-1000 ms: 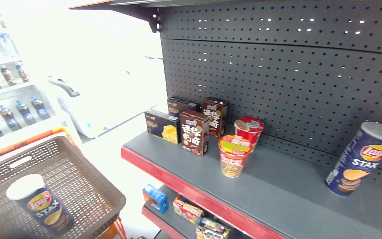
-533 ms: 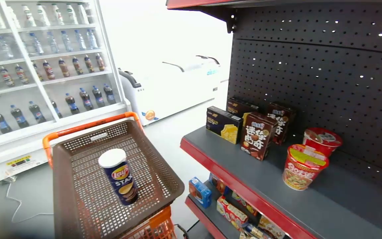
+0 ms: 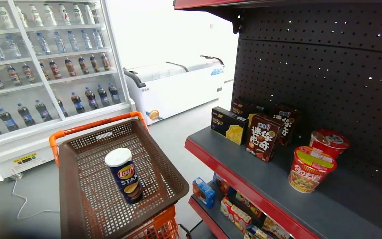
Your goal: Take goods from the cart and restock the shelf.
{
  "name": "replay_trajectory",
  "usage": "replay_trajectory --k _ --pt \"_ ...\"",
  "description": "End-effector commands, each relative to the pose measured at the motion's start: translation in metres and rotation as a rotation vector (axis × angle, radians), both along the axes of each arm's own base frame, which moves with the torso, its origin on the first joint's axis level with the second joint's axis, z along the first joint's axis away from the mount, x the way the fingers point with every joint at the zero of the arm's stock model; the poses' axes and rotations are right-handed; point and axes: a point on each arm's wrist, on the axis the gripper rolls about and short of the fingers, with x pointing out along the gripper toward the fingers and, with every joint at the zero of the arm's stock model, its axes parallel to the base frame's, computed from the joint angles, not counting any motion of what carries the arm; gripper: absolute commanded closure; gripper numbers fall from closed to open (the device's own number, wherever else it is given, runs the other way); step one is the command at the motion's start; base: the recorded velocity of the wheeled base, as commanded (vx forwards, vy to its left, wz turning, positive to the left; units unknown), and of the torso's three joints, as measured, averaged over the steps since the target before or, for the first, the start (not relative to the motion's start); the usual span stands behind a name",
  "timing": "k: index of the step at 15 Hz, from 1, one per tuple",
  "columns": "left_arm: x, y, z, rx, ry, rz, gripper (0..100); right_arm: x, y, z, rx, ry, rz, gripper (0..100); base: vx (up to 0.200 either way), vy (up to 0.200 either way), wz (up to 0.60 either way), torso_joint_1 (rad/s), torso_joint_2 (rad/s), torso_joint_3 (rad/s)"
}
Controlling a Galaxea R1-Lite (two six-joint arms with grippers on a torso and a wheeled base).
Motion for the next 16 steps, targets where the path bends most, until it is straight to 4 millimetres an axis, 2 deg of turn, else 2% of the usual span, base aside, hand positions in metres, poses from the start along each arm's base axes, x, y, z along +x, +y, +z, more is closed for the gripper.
replay_trajectory --k 1,2,3,4,5,7,12,16 --pt "0.065 -0.003 0.046 0.010 0.151 -0.019 0 0.000 0.000 0.000 0.000 0.001 0.000 0 0.000 0.000 0.00 0.000 0.00 0.000" --pt "0.071 -0.002 0.045 0.009 0.173 -0.016 0 0.000 0.000 0.000 0.000 0.001 0.000 0 0.000 0.000 0.00 0.000 0.00 0.000" --pt "0.099 0.004 0.042 -0.005 0.228 0.003 0 0.000 0.000 0.000 0.000 0.001 0.000 0 0.000 0.000 0.00 0.000 0.00 0.000" --pt "0.115 0.010 0.037 -0.024 0.270 -0.037 0 0.000 0.000 0.000 0.000 0.001 0.000 0 0.000 0.000 0.00 0.000 0.00 0.000" --pt "0.133 0.018 0.027 -0.044 0.320 -0.119 0 0.000 0.000 0.000 0.000 0.001 0.000 0 0.000 0.000 0.00 0.000 0.00 0.000" --pt "0.154 0.030 0.006 -0.016 0.362 -0.244 0 0.000 0.000 0.000 0.000 0.001 0.000 0 0.000 0.000 0.00 0.000 0.00 0.000" --pt "0.194 0.040 -0.053 -0.020 0.409 -0.295 0 0.000 0.000 0.000 0.000 0.001 0.000 0 0.000 0.000 0.00 0.000 0.00 0.000" --pt "0.223 0.039 -0.078 -0.027 0.444 -0.335 0 0.000 0.000 0.000 0.000 0.001 0.000 0 0.000 0.000 0.00 0.000 0.00 0.000"
